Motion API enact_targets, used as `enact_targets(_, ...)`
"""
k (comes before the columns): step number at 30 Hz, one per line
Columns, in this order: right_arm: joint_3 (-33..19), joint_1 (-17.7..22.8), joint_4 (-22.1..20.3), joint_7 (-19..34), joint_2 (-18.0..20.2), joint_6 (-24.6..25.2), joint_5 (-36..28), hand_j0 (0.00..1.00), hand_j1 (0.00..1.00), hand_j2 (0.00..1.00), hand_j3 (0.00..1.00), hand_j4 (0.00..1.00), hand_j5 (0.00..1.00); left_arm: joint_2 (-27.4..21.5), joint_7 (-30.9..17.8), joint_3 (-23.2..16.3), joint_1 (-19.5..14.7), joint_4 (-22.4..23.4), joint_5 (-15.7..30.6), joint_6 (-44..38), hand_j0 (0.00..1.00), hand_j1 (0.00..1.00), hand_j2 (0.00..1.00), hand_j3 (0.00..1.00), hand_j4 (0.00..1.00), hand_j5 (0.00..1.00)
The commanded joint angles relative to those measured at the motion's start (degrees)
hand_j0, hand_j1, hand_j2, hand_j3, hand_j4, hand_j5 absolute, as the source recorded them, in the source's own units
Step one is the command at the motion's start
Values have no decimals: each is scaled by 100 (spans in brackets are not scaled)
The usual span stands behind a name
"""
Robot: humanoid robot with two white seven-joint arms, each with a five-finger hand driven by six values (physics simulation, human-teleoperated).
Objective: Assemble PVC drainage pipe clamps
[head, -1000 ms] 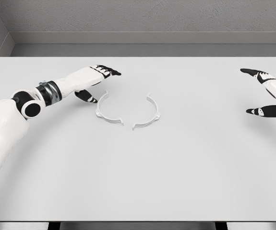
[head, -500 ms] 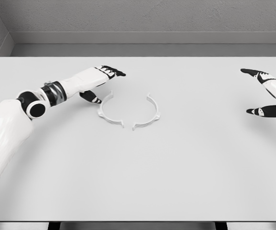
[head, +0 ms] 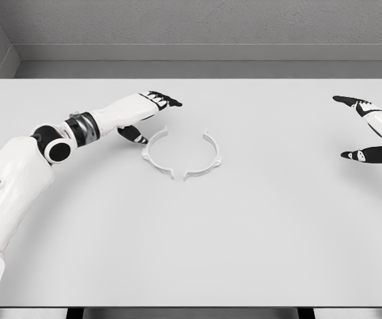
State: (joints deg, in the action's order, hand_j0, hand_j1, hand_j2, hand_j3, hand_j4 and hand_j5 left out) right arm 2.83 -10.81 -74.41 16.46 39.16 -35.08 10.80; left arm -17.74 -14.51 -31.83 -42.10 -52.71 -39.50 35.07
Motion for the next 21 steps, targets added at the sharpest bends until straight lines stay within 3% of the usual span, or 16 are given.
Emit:
enact_targets(1, -2, 0, -3, -3, 4, 8, -43, 100, 100, 100, 100, 100, 100, 16, -7, 10, 0, -3, 39, -7, 100, 100, 100, 100, 100, 100)
enact_targets(14, -2, 0, 5, -3, 4, 8, -43, 100, 100, 100, 100, 100, 100, -36, 1, 89, -114, 243, 83, -7, 100, 100, 100, 100, 100, 100)
enact_targets(21, -2, 0, 5, -3, 4, 8, -43, 100, 100, 100, 100, 100, 100, -159, 1, 80, 0, -91, 189, -7, 100, 100, 100, 100, 100, 100)
